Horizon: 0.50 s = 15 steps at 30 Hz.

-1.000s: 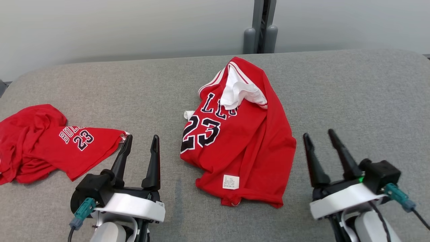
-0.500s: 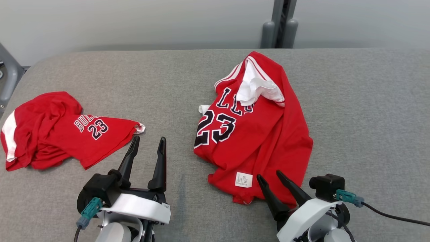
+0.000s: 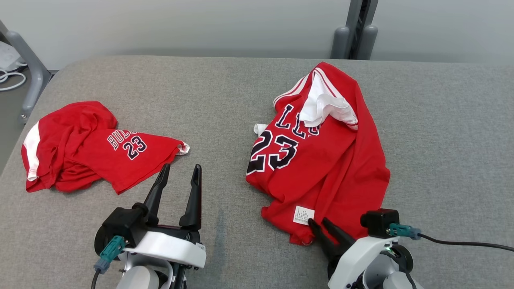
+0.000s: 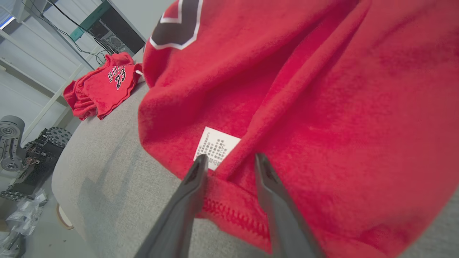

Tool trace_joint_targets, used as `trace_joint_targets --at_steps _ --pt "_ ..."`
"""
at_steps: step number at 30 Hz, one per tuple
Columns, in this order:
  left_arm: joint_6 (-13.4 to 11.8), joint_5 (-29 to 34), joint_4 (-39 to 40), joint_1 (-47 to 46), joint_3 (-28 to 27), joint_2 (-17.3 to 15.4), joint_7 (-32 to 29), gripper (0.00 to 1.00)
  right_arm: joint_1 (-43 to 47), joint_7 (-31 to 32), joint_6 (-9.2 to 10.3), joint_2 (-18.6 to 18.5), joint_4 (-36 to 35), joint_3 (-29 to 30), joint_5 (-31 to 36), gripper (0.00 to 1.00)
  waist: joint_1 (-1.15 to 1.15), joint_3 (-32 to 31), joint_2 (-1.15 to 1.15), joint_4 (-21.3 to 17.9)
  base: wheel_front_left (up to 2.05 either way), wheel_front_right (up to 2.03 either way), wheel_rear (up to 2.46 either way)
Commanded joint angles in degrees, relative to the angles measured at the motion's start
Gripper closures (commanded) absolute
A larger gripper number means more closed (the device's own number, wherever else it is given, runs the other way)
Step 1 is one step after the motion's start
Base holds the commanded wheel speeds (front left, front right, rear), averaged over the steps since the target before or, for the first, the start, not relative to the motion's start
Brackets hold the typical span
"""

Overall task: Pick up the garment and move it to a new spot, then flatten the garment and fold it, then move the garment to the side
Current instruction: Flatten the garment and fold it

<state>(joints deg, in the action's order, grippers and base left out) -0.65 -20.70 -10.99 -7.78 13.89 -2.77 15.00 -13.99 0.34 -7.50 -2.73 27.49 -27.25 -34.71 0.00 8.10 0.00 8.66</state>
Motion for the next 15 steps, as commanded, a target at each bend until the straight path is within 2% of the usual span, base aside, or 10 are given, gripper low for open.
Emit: trace_joint_targets --at_steps 1,7,10,15 --pt "-0.4 -0.2 0.0 0.1 -0.2 -0.2 0.2 0.0 -0.5 -0.5 0.02 -0.4 0.4 0.3 0.7 1.0 0.0 -0.2 0.0 -0.1 0.0 0.0 0.0" --pt "-0.3 0.0 0.0 1.1 -1.0 -0.2 0.2 0.0 -0.4 0.0 0.02 -0.4 -1.1 2.4 0.9 1.0 0.0 -1.0 0.0 -1.9 0.0 0.0 0.0" --pt "-0.1 0.2 0.1 1.3 -1.3 -0.2 0.2 0.0 -0.1 0.8 0.02 -0.7 -3.6 6.2 1.6 1.0 0.0 -1.4 0.0 -3.6 0.0 0.0 0.0" --pt "0.0 -0.2 0.5 0.6 -1.3 -0.2 0.2 0.0 0.7 4.4 0.02 -4.3 -11.0 14.6 3.1 1.0 0.0 -1.7 0.0 -6.1 0.0 0.0 0.0"
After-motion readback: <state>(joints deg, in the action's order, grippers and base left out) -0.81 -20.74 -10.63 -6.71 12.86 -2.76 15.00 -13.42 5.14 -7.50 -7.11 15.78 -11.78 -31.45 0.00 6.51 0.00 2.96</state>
